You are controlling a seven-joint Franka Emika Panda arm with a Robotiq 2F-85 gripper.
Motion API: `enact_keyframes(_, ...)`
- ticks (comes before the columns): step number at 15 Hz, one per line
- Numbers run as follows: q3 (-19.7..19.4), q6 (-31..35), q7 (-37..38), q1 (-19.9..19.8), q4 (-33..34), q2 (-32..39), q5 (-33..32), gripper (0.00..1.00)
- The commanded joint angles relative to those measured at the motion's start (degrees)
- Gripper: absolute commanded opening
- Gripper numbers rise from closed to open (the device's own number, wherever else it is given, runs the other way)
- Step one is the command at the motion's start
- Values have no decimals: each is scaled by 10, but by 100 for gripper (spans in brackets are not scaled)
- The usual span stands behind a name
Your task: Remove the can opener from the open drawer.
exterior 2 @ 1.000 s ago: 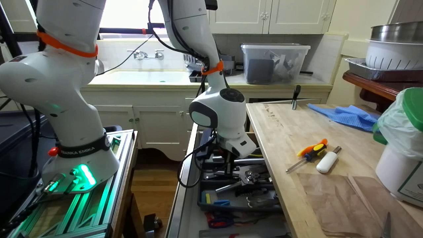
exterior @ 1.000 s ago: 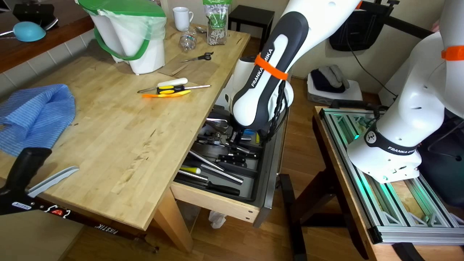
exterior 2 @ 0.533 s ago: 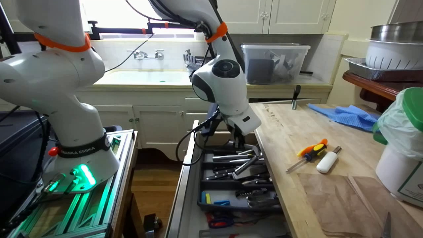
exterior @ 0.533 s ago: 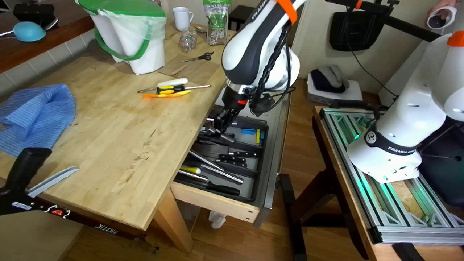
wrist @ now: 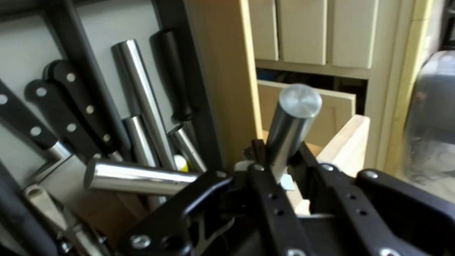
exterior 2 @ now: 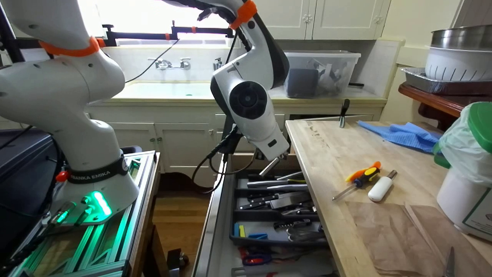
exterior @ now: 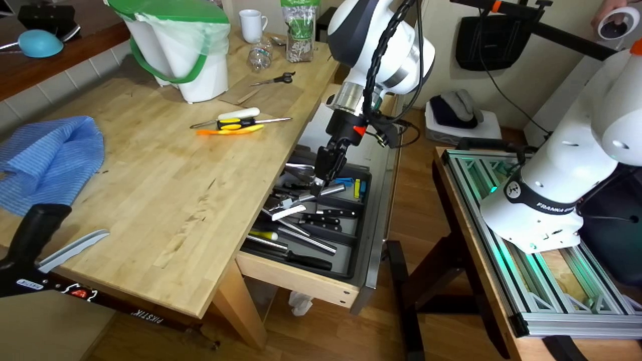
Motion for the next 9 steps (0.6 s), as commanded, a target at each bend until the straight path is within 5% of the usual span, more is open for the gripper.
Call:
enact_keyframes(1, -127, -148, -33, 85, -30, -41, -3, 6)
enact_keyframes(5, -203, -253, -67, 132, -38, -87, 2, 6)
enact_keyframes(9, -232, -226, -80, 162, -28, -154, 9, 6)
